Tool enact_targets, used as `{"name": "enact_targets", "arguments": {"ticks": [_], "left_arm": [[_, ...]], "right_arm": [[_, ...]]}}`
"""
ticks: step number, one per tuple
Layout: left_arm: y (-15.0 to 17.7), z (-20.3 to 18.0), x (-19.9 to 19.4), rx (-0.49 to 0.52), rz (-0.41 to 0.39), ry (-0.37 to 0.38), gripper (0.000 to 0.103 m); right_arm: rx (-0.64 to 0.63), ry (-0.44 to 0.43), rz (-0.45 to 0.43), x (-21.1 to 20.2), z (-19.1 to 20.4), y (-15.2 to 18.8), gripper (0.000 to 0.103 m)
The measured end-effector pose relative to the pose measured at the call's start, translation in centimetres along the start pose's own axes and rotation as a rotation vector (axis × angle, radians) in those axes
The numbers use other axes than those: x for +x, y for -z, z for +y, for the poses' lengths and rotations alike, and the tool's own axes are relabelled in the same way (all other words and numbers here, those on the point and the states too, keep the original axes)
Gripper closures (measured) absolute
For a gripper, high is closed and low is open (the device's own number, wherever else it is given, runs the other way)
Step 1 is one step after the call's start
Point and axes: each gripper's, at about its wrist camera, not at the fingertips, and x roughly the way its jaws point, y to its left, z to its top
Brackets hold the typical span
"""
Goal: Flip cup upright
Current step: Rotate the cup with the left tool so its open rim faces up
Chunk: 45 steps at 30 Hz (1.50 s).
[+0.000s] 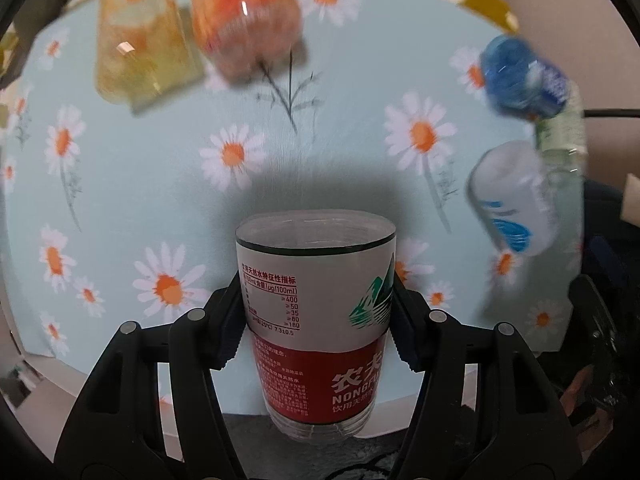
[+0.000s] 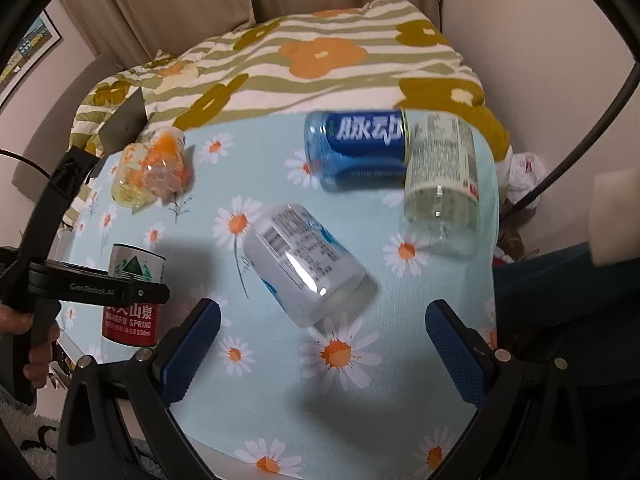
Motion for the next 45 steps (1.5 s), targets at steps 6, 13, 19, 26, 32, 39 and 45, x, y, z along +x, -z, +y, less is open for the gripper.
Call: {"name": "enact_targets", "arguments": {"ticks": [6, 13, 19, 26, 32, 39, 45], "left_arm": [[1.4, -0.5, -4.5, 0.056, -0.263, 0.022, 0.037], [2.2, 1.1, -6.4, 0.114, -0.685, 0.02, 0.037], [2.9, 1.6, -4.6, 0.142, -0.791, 0.042, 0.037], [4.3, 0.8, -2.7, 0.173, -0.857, 0.024, 0.036], [5.7, 0.5, -2.6, 0.203, -0.875, 0.004, 0.036], [8.0, 0.3, -2.7, 0.222, -0.846, -0.019, 0.036], [9.1, 0.1, -2.6, 0.235, -0.805, -0.045, 0.036]], "right_arm": [[-0.009, -0.02, -0.082, -2.4, 0.7, -0.8, 0.001], [-0.01, -0.028, -0.131, -2.8, 1.3, -0.7, 0.001], [-0.013, 0.002, -0.133, -1.6, 1.5, 0.0, 0.001], [-0.036, 0.025, -0.133, -0.7, 2.0, 0.6, 0.001], [-0.039, 0.021, -0.139, -0.6, 2.4, 1.2, 0.001], [-0.053, 0.015, -0.138, -0.4, 3.3, 1.6, 0.001], [-0.057, 0.002, -0.143, -0.7, 3.7, 1.8, 0.001]]}}
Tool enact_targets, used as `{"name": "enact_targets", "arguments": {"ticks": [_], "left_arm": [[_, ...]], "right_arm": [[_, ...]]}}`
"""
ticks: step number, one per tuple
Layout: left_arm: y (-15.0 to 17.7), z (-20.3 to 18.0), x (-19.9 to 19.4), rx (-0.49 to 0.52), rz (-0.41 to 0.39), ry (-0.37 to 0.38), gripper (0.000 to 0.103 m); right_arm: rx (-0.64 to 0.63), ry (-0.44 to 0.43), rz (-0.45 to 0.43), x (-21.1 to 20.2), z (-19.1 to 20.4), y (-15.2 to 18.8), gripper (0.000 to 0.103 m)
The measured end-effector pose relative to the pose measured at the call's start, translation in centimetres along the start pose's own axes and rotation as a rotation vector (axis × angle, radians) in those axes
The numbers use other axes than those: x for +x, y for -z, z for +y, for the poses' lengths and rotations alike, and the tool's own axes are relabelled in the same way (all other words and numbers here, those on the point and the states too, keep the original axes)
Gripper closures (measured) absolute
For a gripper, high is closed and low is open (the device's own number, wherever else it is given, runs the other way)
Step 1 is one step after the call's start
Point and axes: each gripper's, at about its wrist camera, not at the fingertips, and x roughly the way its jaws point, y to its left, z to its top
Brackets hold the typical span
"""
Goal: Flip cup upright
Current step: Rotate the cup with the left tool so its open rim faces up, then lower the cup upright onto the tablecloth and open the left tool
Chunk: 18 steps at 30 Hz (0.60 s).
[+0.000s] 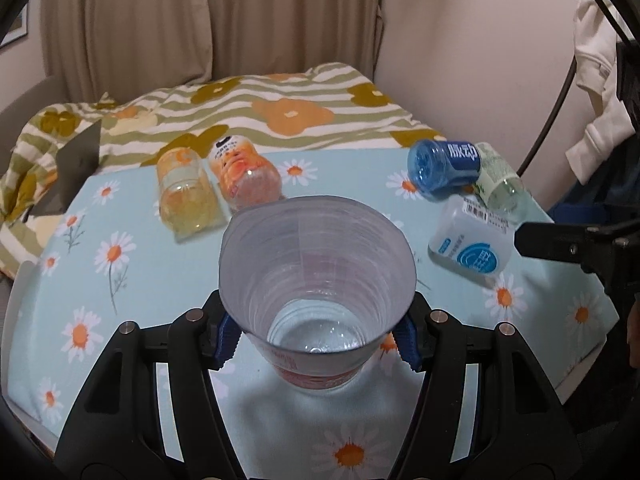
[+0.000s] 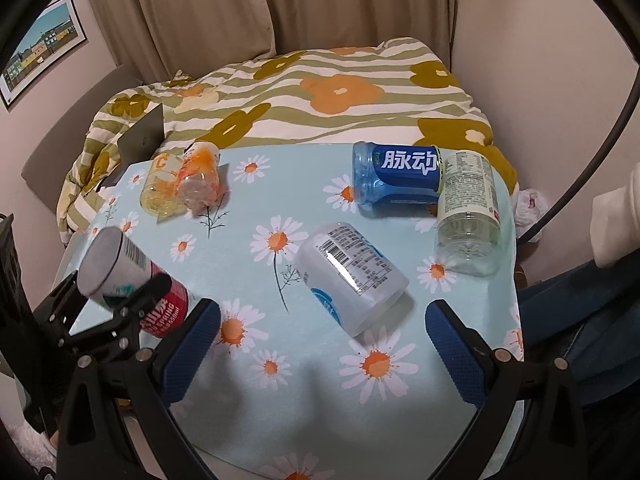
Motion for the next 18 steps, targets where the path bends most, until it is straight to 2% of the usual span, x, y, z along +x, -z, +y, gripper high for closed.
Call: {"name": "enact_targets", "arguments": {"ticks": [9, 10, 11, 12, 18], "left_arm": [[-0.3, -0.6, 0.3, 0.02, 0.056, -0.022, 0.033], [-0.4, -0.6, 0.5, 0.017, 0.069, -0.027, 0.023], [-0.4, -0.6, 0.6, 0.013, 0.082, -0.032, 0.008], [-0.3, -0.6, 0.5, 0.007, 0.081, -0.038, 0.003], [-1.2, -0.7, -1.1, 0.002, 0.077, -0.063, 0.001]], "right_arm": [[0.012, -0.017, -0.001, -0.4, 0.0, 0.1, 0.001], [0.016, -0.022, -0.001, -0.5, 0.0, 0.1, 0.001], [0.02, -0.027, -0.002, -0.6, -0.1, 0.2, 0.001], [0.023, -0.033, -0.004, -0.7, -0.1, 0.2, 0.001], [0.007, -0.029, -0.039, -2.2, -0.1, 0.1, 0.001]]}}
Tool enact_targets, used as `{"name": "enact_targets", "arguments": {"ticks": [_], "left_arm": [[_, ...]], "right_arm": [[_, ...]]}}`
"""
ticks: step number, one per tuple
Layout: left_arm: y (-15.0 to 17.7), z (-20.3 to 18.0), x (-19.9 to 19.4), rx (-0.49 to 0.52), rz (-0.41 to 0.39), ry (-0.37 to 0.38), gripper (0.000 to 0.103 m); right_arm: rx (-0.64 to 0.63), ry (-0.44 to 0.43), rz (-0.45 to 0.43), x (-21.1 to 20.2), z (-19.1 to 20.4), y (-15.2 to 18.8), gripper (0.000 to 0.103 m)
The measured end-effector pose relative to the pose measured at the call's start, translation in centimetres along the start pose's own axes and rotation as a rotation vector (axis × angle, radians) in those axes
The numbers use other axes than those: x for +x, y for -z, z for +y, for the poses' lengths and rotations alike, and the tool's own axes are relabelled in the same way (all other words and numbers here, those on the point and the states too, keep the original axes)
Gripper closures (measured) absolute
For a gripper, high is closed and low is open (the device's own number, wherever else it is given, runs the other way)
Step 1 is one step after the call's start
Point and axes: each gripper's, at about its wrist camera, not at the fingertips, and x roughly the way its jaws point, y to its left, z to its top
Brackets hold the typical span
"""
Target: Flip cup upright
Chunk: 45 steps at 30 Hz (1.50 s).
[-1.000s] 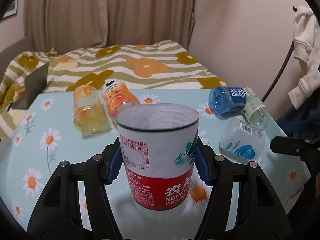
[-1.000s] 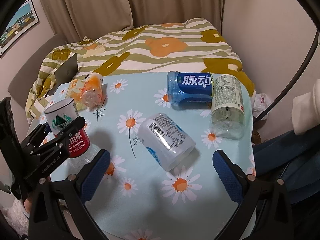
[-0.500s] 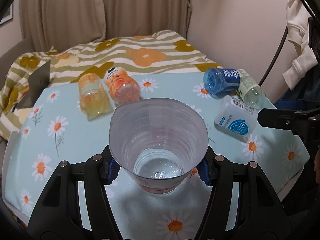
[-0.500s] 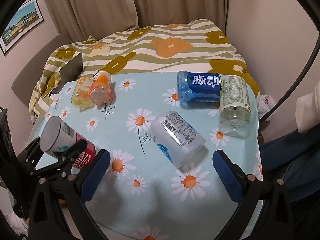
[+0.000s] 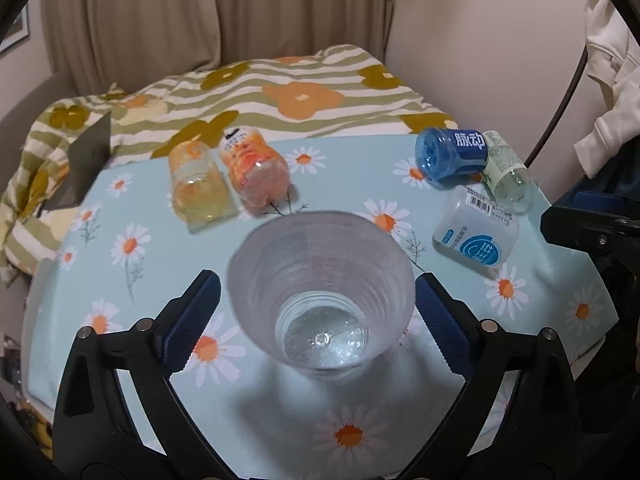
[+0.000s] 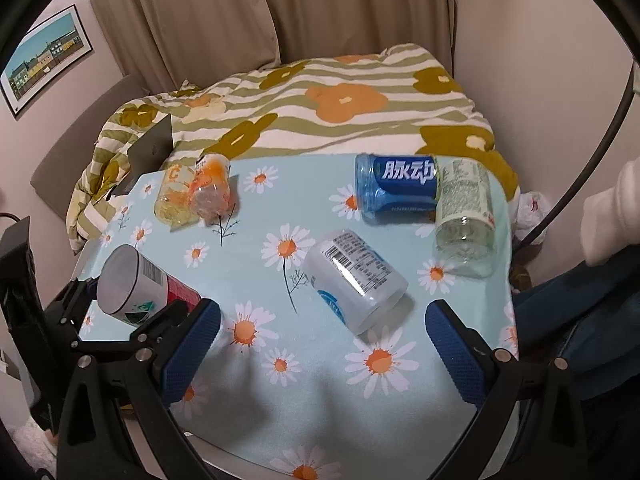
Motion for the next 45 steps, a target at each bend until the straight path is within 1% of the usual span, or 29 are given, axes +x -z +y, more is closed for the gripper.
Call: {"name": "enact_targets", "arguments": {"ticks": [5, 9, 13, 17, 21, 24, 29, 45], "left_arm": [[-1.1, 0.7, -3.6, -0.004, -0.01, -0.02, 0.001], [-2.3, 2.2, -7.9, -0.014, -0.032, -0.022, 0.0], [-2.9, 4.2, -11.4, -0.024, -0.036, -0.03, 0.0], [-2.7, 6.0, -13.7, -0.054, -0.01, -0.042, 0.0], [-1.6, 7.2, -14.6, -0.084, 0.02, -0.058, 0.0], [-0.8, 7.8, -15.0, -0.096, 0.034, -0.062, 0.0], [-0.2, 8.3, -15.6, -0.094, 0.033, -0.064, 0.0], [-0.4, 8.8, -15.9, -0.073, 0.026, -0.063, 0.0]], "right_arm": [[-0.005, 0.029, -0.052, -2.3, 0.6, -0.6, 0.001], [-0.006, 0.048, -0.096, -5.2, 2.2, -1.4, 0.001], [-0.011, 0.085, -0.115, -7.7, 4.1, -1.6, 0.001], [0.004, 0.105, -0.114, -9.4, 5.7, -1.3, 0.001], [0.01, 0.15, -0.107, -10.4, 7.0, -0.2, 0.001], [0.024, 0.167, -0.093, -10.5, 7.3, 0.7, 0.001], [0.036, 0.195, -0.082, -10.7, 7.6, 2.0, 0.001], [0.044, 0.211, -0.102, -10.9, 9.0, 2.0, 0.001]]}}
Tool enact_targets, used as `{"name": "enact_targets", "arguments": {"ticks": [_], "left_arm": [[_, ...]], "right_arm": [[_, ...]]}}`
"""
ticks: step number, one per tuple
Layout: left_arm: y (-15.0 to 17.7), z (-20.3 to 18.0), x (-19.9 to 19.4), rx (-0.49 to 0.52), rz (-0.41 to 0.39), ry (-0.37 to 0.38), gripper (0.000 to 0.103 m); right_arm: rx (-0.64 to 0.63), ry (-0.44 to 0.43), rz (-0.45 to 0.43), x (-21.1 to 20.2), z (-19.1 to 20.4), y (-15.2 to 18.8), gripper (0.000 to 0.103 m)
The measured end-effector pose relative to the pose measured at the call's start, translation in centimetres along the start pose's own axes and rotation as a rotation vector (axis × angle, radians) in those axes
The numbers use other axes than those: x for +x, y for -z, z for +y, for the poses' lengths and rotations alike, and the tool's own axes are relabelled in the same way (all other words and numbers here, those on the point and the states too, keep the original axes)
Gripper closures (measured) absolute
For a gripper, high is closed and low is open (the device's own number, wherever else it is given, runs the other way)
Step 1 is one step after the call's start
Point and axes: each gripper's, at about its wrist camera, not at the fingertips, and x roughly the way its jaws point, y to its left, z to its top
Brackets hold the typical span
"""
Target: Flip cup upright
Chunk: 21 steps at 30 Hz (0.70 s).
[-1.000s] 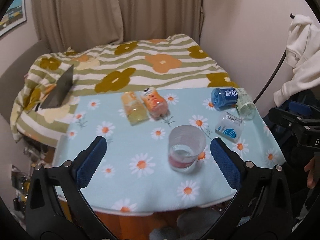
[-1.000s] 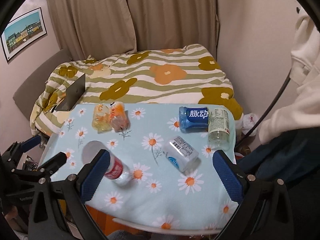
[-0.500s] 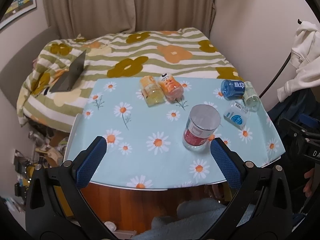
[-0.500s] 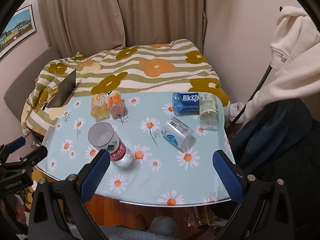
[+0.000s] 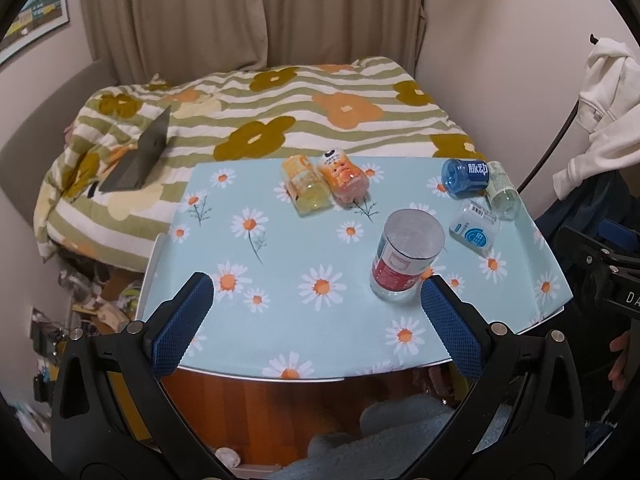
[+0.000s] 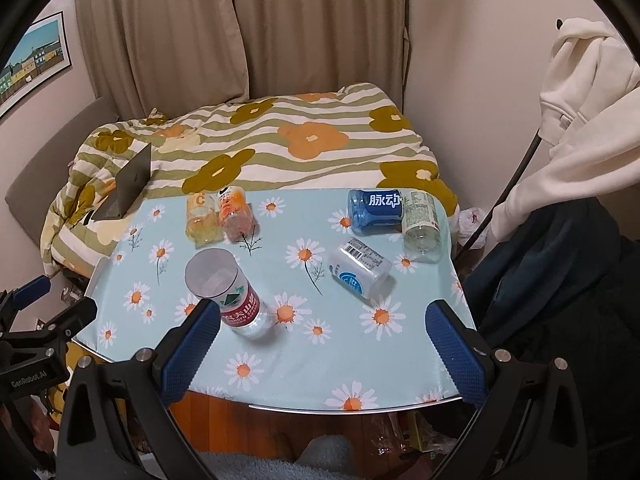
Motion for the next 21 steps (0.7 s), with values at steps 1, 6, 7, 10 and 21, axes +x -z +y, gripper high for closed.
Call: {"name": "enact_targets", "arguments": {"ticks": [1, 6, 7, 10, 21], "left_arm": [[0.0, 0.0, 0.0, -0.001, -0.001, 0.0, 0.0], [-0.1, 0.0, 0.1, -0.004, -0.003, 0.001, 0.0], [0.0, 0.0, 0.1, -0.002, -0.002, 0.0, 0.0], [-0.1, 0.1, 0.1, -0.002, -0.003, 0.002, 0.0], [-1.0, 0.5, 0.5, -0.007, -0.007, 0.001, 0.0]], "right_arm": [[0.003, 0.001, 0.0, 0.0, 0.0, 0.0, 0.001], [0.01, 0.009, 0.0, 0.0, 0.0, -0.1, 0.001], [0.011, 0.01, 0.001, 0.0, 0.0, -0.1, 0.001], [0.01, 0.011, 0.0, 0.0, 0.0, -0.1, 0.001], [0.013, 0.013, -0.001, 0.1, -0.3, -0.3, 0.001]]}}
